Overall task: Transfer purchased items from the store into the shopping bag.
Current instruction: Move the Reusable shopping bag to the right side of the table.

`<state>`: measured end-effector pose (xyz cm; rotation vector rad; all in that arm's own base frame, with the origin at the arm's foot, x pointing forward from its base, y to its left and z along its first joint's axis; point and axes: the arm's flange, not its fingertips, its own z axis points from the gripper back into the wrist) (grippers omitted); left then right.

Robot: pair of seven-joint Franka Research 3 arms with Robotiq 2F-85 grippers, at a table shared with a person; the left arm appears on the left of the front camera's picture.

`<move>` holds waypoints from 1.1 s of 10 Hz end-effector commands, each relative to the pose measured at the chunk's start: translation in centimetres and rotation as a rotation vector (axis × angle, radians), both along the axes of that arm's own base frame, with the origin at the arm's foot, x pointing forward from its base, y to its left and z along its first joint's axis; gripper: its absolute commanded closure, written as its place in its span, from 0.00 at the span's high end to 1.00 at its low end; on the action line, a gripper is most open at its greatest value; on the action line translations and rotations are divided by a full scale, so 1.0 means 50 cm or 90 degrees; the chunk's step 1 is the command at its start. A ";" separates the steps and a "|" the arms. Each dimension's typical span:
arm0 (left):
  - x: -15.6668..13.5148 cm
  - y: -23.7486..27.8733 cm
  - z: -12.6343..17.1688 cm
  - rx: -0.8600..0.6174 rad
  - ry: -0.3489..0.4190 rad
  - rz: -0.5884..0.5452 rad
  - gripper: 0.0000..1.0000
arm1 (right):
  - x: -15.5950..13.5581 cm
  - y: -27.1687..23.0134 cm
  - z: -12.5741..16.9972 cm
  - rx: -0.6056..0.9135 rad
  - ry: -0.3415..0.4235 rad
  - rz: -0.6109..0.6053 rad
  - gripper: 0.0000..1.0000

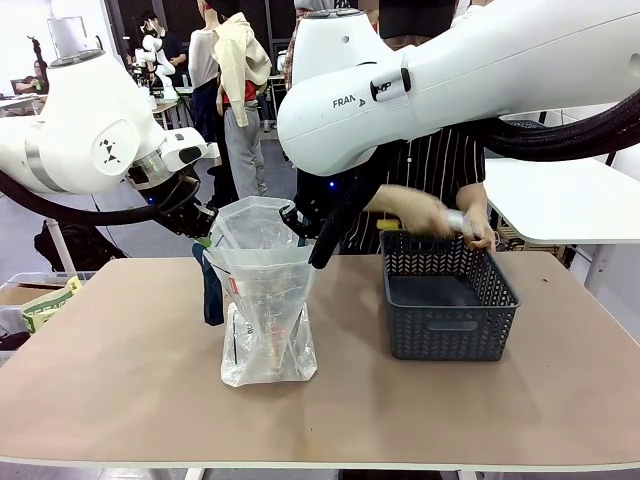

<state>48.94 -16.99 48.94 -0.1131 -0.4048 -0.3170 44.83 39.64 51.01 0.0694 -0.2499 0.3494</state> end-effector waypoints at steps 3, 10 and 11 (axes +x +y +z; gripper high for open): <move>-0.001 0.002 0.002 -0.001 -0.002 0.002 0.00 | -0.002 -0.004 -0.001 0.000 -0.001 0.007 0.00; -0.001 0.002 0.002 -0.001 -0.002 0.002 0.00 | -0.002 -0.004 -0.001 0.000 -0.001 0.007 0.00; -0.001 0.002 0.002 -0.001 -0.002 0.002 0.00 | -0.002 -0.004 -0.001 0.000 -0.001 0.007 0.00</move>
